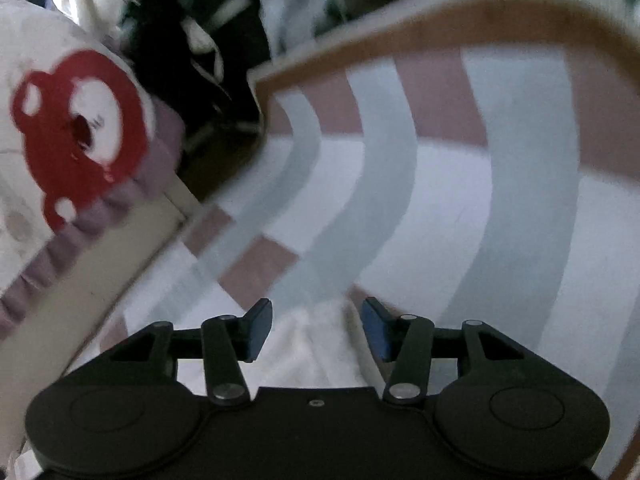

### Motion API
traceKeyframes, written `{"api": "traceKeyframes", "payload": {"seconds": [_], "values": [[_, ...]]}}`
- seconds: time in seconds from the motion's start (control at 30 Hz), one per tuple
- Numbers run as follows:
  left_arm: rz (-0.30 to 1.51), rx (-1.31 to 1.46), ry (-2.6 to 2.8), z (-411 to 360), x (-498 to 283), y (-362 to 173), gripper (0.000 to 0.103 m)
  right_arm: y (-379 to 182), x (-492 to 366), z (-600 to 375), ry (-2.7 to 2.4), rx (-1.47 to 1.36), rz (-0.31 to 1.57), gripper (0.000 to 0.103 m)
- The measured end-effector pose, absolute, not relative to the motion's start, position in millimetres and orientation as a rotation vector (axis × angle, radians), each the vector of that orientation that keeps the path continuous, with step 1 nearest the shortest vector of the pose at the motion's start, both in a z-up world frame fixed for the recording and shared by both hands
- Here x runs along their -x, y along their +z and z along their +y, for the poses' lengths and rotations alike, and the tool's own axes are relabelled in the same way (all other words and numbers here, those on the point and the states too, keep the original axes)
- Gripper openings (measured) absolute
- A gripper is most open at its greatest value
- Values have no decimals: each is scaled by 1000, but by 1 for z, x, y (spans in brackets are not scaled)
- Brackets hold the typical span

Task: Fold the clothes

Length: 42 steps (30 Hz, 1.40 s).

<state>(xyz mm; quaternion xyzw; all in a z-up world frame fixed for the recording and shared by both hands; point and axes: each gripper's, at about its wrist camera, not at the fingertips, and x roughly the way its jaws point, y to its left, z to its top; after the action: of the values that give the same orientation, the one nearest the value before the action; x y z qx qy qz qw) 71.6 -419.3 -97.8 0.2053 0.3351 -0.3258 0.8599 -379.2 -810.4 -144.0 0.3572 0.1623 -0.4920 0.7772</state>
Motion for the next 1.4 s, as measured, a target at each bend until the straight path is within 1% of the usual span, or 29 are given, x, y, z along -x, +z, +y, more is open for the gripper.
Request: {"api": "traceKeyframes", "payload": {"seconds": [0.07, 0.2, 0.4, 0.47, 0.63, 0.7, 0.77, 0.9, 0.97, 1.03, 1.07, 1.17, 1.27, 1.3, 1.33, 1.37, 1.4], "values": [[735, -431, -664, -380, -64, -87, 68, -127, 368, -795, -1056, -681, 370, 56], [782, -401, -596, -285, -53, -81, 68, -103, 332, -749, -912, -571, 419, 56], [770, -334, -352, -133, -38, -85, 69, -82, 247, -658, -544, -701, 496, 56], [752, -267, -236, -82, -35, -85, 78, -74, 214, -625, -420, -726, 524, 56], [776, -35, -66, 23, -40, -99, 79, -57, 115, -522, -34, -780, 655, 58], [748, -44, -23, 44, -39, -106, 79, -55, 82, -476, 77, -753, 707, 58], [732, -74, 13, 56, -41, -115, 79, -56, 49, -421, 155, -661, 764, 58], [759, 9, 72, 74, -54, -136, 79, -76, -1, -321, 244, -473, 836, 58], [743, -13, 47, 72, -60, -143, 79, -87, -27, -276, 301, -374, 855, 58], [726, -95, 5, 63, -67, -150, 80, -98, -50, -237, 355, -256, 862, 58], [723, -172, -10, 56, -72, -155, 83, -105, -60, -218, 379, -188, 859, 58], [725, -322, -47, 46, -83, -168, 86, -127, -81, -162, 440, -7, 844, 58], [741, -402, -129, 49, -93, -182, 85, -141, -96, -123, 523, 33, 849, 57], [755, -417, -115, 52, -98, -186, 83, -144, -97, -114, 542, 46, 846, 57], [762, -396, -97, 59, -102, -185, 76, -147, -97, -106, 560, 58, 842, 57], [769, -375, -79, 65, -106, -185, 51, -149, -98, -97, 577, 71, 838, 57], [777, -354, -61, 72, -110, -185, 38, -152, -97, -92, 573, 87, 838, 57]]}}
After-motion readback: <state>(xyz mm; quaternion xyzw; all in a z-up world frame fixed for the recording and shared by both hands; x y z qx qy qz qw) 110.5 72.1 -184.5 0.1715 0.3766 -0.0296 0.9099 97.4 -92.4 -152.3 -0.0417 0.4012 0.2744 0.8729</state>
